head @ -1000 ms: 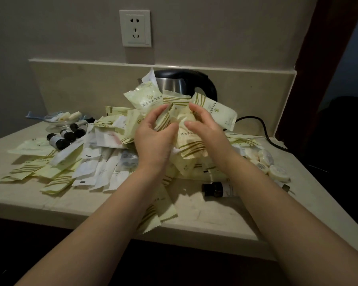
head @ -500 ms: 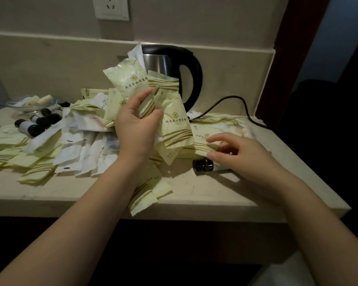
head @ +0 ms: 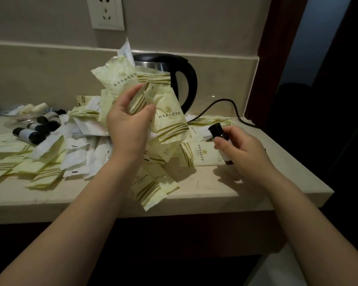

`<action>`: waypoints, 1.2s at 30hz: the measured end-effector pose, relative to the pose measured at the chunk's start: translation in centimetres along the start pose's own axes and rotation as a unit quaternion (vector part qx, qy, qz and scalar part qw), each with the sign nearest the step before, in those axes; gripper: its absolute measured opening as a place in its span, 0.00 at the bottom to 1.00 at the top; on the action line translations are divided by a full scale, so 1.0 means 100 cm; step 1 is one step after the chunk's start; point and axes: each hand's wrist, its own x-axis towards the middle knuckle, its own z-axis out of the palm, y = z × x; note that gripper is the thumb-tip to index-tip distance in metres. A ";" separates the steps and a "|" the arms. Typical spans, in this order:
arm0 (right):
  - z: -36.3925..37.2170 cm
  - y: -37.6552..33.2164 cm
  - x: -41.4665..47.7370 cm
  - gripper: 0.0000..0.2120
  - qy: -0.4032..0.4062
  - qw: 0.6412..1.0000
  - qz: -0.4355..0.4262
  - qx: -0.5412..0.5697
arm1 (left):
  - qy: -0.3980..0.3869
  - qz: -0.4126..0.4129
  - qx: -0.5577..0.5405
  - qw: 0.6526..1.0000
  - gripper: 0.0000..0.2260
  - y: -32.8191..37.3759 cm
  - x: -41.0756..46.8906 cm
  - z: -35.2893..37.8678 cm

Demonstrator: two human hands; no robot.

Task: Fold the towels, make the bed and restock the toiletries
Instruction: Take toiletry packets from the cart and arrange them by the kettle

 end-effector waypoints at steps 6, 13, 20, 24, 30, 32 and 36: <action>0.017 -0.023 -0.007 0.03 0.062 0.990 -0.025 0.124 | 0.013 0.026 -0.007 1.000 0.17 0.034 -0.021 -0.009; 0.028 -0.034 -0.042 0.03 0.019 0.963 -0.058 0.261 | 0.074 0.057 0.019 0.995 0.18 0.080 -0.088 -0.017; 0.054 -0.050 -0.127 0.02 -0.087 0.915 -0.067 0.388 | 0.200 0.040 0.137 0.969 0.19 0.111 -0.211 -0.046; 0.085 -0.078 -0.185 0.06 -0.195 0.884 -0.026 0.424 | 0.269 -0.006 0.193 0.944 0.20 0.143 -0.279 -0.087; 0.136 -0.151 -0.276 0.14 -0.336 0.841 -0.022 0.423 | 0.379 -0.027 0.206 0.902 0.19 0.203 -0.367 -0.162; 0.155 -0.183 -0.306 0.13 -0.368 0.824 -0.041 0.429 | 0.407 -0.012 0.200 0.891 0.18 0.229 -0.391 -0.194; 0.202 -0.257 -0.377 0.05 -0.431 0.786 -0.071 0.438 | 0.434 0.009 0.213 0.875 0.19 0.291 -0.443 -0.269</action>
